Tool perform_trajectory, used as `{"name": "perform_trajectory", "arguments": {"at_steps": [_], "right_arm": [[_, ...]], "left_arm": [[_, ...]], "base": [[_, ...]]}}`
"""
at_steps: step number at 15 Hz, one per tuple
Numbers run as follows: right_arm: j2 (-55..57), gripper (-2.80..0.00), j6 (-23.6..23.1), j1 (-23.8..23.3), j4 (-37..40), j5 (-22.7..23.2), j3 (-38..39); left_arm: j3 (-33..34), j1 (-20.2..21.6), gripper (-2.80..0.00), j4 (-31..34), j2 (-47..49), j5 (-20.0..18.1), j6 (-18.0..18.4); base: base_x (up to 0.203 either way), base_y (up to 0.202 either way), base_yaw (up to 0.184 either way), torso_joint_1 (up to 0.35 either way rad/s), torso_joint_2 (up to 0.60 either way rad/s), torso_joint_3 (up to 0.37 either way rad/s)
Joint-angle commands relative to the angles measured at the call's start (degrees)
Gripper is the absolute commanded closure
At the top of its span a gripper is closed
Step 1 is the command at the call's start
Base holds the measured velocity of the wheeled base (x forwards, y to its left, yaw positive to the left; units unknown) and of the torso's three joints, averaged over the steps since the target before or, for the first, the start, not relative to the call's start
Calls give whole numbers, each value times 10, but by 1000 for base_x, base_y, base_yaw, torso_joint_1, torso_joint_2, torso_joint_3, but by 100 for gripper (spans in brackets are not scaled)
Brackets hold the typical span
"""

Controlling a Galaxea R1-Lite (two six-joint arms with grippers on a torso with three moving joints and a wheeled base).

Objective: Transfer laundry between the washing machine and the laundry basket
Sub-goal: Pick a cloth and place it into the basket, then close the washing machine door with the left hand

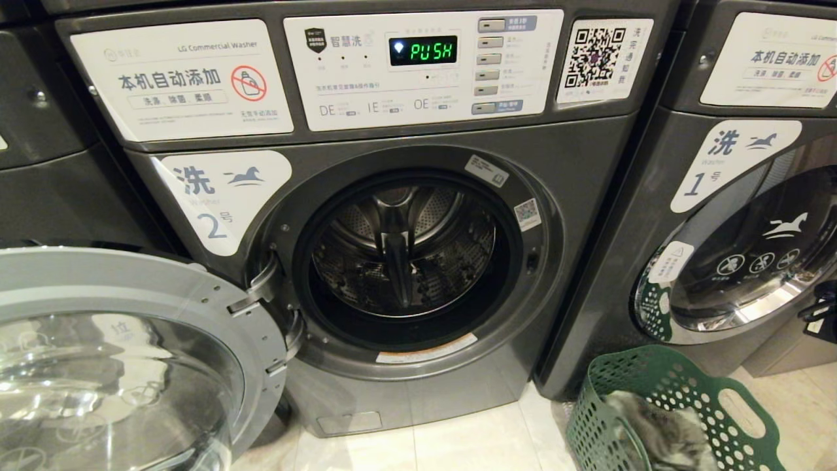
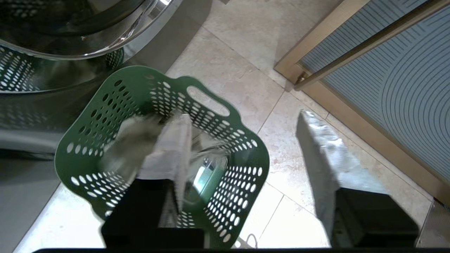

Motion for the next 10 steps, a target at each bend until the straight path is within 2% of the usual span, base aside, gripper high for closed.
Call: {"name": "perform_trajectory", "arguments": {"at_steps": [1, 4, 8, 9, 10], "right_arm": [[-7, -280, 1, -1, 1, 0, 8], [-40, -280, -3, 0, 5, 16, 17], [-158, -280, -43, 8, 34, 58, 64], [-199, 0, -56, 12, 42, 76, 84], [-243, 0, -74, 16, 51, 95, 107]], "left_arm": [[0, 0, 0, 0, 1, 0, 1], [0, 0, 0, 0, 1, 0, 1], [0, 0, 0, 0, 1, -1, 0], [0, 0, 0, -1, 1, -1, 0], [0, 0, 0, -1, 1, -1, 0]], "base": [[0, 0, 0, 0, 0, 0], [0, 0, 0, 0, 0, 0], [0, 0, 0, 0, 0, 0], [0, 0, 0, 0, 0, 0], [0, 0, 0, 0, 0, 0]]}}
